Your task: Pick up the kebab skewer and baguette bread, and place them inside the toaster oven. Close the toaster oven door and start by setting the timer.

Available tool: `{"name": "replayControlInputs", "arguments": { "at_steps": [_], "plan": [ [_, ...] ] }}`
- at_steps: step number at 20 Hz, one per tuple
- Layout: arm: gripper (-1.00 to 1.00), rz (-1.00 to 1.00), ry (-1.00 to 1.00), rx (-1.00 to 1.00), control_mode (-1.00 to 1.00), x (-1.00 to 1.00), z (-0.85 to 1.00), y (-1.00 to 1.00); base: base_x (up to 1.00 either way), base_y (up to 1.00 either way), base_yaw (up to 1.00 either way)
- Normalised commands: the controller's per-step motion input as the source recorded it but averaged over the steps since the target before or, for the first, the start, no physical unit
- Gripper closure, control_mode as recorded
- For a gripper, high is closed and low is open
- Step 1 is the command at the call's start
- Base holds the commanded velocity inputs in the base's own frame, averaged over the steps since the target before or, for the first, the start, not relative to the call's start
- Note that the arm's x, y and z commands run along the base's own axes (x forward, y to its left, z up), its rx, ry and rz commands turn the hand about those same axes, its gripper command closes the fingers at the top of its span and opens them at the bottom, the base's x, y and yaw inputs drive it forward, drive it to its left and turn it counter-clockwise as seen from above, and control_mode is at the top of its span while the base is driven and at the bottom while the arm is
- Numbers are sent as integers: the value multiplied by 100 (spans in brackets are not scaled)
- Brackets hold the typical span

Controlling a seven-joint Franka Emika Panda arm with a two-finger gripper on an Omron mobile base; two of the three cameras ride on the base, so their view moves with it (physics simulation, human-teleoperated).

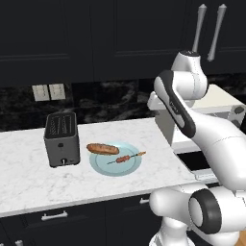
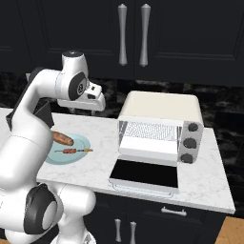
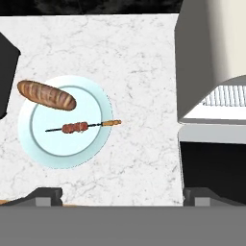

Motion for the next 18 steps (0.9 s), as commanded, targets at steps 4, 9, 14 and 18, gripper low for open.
{"name": "replayControlInputs", "arguments": {
  "at_steps": [4, 9, 14, 18],
  "plan": [
    [-100, 0, 0, 0, -100, 0, 0, 0, 0, 0, 0],
    [-100, 0, 0, 0, -100, 0, 0, 0, 0, 0, 0],
    [-100, 0, -1, 0, -100, -6, 0, -2, 0, 0, 0],
    [-100, 7, -18, 13, -100, -31, -26, -59, 0, 0, 0]
  ]
}}
